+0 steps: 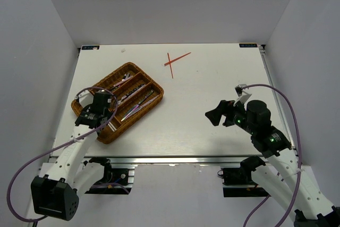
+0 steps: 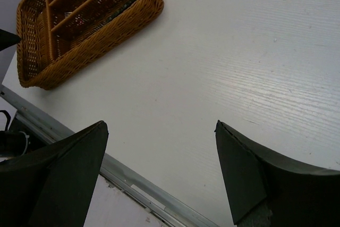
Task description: Sort the eating utensils into containers
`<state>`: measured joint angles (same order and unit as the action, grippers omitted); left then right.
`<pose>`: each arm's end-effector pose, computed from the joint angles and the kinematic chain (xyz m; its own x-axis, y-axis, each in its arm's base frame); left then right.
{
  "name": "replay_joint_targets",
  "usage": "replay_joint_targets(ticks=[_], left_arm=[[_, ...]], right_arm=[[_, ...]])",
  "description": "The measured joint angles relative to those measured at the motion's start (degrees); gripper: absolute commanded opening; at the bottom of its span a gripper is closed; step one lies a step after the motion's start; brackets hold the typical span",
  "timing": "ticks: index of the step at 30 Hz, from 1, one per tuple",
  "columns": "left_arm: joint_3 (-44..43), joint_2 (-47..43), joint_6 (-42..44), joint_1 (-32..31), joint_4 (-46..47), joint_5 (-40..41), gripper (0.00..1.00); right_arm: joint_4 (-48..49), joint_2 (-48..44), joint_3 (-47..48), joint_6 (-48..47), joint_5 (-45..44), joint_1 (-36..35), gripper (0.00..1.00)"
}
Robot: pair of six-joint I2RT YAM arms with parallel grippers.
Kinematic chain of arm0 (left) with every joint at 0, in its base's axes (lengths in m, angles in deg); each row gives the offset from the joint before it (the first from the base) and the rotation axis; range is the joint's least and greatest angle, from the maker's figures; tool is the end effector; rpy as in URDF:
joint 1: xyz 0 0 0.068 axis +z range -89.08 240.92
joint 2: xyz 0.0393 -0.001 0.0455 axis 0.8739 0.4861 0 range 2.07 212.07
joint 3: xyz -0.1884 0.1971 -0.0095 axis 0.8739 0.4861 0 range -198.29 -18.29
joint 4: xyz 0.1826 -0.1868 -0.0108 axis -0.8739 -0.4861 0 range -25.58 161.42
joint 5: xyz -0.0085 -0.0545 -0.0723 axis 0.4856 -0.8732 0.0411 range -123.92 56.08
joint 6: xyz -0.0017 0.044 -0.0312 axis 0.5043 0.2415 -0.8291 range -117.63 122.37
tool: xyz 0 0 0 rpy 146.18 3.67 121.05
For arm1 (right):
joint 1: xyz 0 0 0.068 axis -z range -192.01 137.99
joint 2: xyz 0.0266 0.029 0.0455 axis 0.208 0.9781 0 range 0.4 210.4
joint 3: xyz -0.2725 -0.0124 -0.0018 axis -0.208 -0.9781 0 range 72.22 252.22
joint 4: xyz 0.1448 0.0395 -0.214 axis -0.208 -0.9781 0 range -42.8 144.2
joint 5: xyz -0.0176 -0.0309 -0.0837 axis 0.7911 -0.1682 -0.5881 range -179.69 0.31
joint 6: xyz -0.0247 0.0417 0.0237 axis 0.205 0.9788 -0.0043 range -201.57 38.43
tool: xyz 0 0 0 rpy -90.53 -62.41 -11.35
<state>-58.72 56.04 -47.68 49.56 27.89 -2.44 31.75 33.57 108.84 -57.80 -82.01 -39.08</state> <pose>0.1739 -0.0161 0.2404 -0.4439 -0.5776 -0.6851 -0.7017 0.6995 -0.1351 0.1255 0.0695 0.2970 -0.4924 0.1968 -0.8478 -0.3989 0.8147 0.4208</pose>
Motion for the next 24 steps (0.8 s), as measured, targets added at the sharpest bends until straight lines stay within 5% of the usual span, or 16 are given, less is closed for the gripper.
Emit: replay_joint_targets(ticks=[2, 3, 5, 6, 8, 9, 17, 24], left_arm=[[-0.1, -0.5, -0.2, 0.0, -0.2, -0.3, 0.0], [-0.2, -0.9, -0.3, 0.0, -0.4, -0.4, 0.08], [-1.1, -1.5, 0.0, 0.0, -1.3, -0.5, 0.33], [-1.9, -1.7, 0.2, 0.0, -1.7, -0.8, 0.58], [-4.6, -2.0, 1.4, 0.0, -2.3, -1.7, 0.91], [-6.1, -2.0, 3.0, 0.0, -2.4, -2.2, 0.98], [-17.0, 0.6, 16.3, 0.0, -1.9, -8.2, 0.98], [-15.6, 2.5, 22.0, 0.0, -2.2, -7.8, 0.98]], right_arm=[[1.0, 0.8, 0.0, 0.0, 0.7, 0.0, 0.86], [1.3, 1.4, 0.0, 0.0, 1.0, 0.0, 0.87], [1.9, 2.2, 0.0, 0.0, 1.6, 0.0, 0.88], [2.1, 2.7, 0.0, 0.0, 1.9, 0.0, 0.89], [3.1, 3.7, -0.1, 0.1, 2.2, 0.0, 0.89], [3.7, 4.5, -0.1, 0.2, 2.3, 0.0, 0.89], [9.5, 23.1, 2.1, 1.4, -0.9, 0.0, 0.89], [10.5, 56.8, 25.0, -0.4, -8.0, -2.2, 0.86]])
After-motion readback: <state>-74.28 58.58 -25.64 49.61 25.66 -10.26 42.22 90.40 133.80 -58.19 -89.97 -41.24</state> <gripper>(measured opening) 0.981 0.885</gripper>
